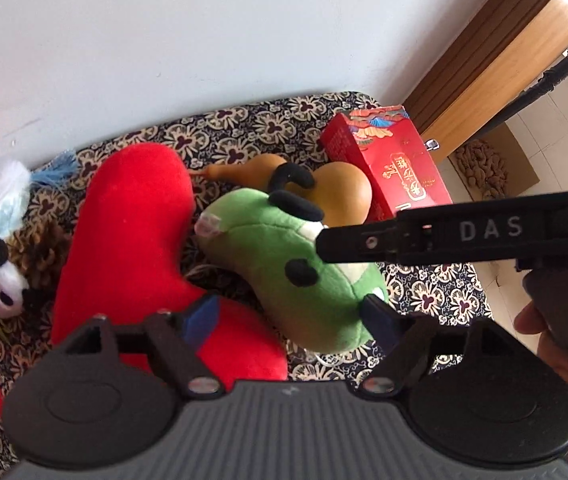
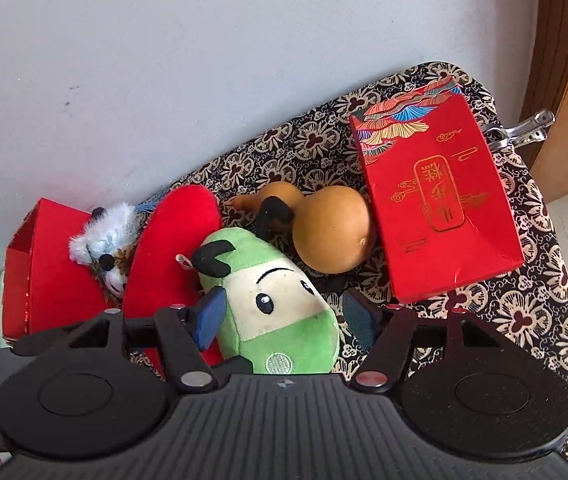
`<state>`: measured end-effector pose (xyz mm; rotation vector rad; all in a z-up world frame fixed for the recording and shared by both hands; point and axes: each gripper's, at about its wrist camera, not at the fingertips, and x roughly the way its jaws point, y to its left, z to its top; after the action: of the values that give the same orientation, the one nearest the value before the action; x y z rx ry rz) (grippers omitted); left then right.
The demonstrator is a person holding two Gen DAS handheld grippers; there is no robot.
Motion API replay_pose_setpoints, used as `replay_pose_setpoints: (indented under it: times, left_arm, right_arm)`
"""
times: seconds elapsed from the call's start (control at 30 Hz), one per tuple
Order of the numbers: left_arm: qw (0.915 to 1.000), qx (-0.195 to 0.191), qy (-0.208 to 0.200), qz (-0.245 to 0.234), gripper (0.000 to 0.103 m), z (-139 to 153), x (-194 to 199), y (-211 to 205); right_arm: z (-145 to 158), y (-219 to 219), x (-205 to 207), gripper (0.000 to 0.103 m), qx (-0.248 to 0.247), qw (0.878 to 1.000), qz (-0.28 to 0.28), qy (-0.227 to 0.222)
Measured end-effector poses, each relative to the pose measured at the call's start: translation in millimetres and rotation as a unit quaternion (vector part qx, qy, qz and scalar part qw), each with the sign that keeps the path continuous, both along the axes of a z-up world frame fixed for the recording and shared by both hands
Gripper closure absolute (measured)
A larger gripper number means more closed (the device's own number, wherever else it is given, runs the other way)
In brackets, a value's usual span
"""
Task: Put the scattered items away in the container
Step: 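Grip the green plush toy with the right gripper while the left gripper grips it, then lift the green plush toy into the red box and open both grippers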
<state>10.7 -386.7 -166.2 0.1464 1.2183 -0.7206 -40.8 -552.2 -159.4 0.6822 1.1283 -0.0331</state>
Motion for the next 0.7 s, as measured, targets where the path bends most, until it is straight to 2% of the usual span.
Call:
replay_pose_setpoints:
  times: [0.07, 0.17, 0.23, 0.3, 0.37, 0.4, 0.47, 0.57, 0.7]
  left_arm:
    - [0.9999, 0.004, -0.009, -0.007, 0.016, -1, 3, -8]
    - [0.9993, 0.01, -0.018, -0.03, 0.014, -5, 3, -19]
    - [0.9992, 0.006, -0.021, -0.033, 0.015, -7, 1, -18]
    - [0.9993, 0.001, -0.02, -0.033, 0.019, -7, 1, -17]
    - [0.9993, -0.008, -0.011, -0.035, 0.03, -3, 1, -15]
    - [0.9991, -0.013, -0.007, -0.038, 0.032, 0, 0, -15]
    - [0.9987, -0.014, -0.018, -0.046, 0.039, 7, -7, -15]
    - [0.998, -0.022, -0.029, -0.051, 0.041, 22, -18, -12]
    - [0.9951, -0.052, -0.067, -0.05, 0.044, 60, -30, 3]
  right_arm:
    - [-10, 1, 8, 0.029, 0.028, 1.0, 0.007, 0.011]
    - [-19, 8, 18, 0.021, 0.038, 0.998, 0.033, 0.023]
    - [-23, 13, 22, 0.02, 0.035, 0.998, 0.044, 0.029]
    - [-20, 15, 20, 0.023, 0.027, 0.998, 0.051, 0.024]
    - [-17, 16, 17, 0.027, 0.022, 0.998, 0.052, 0.02]
    - [-15, 16, 14, 0.028, 0.021, 0.998, 0.049, 0.019]
    - [-8, 14, 7, 0.03, 0.021, 0.999, 0.043, 0.015]
    - [9, 14, -8, 0.031, 0.016, 0.999, 0.034, 0.001]
    - [44, 22, -23, 0.031, 0.005, 0.999, 0.027, -0.04]
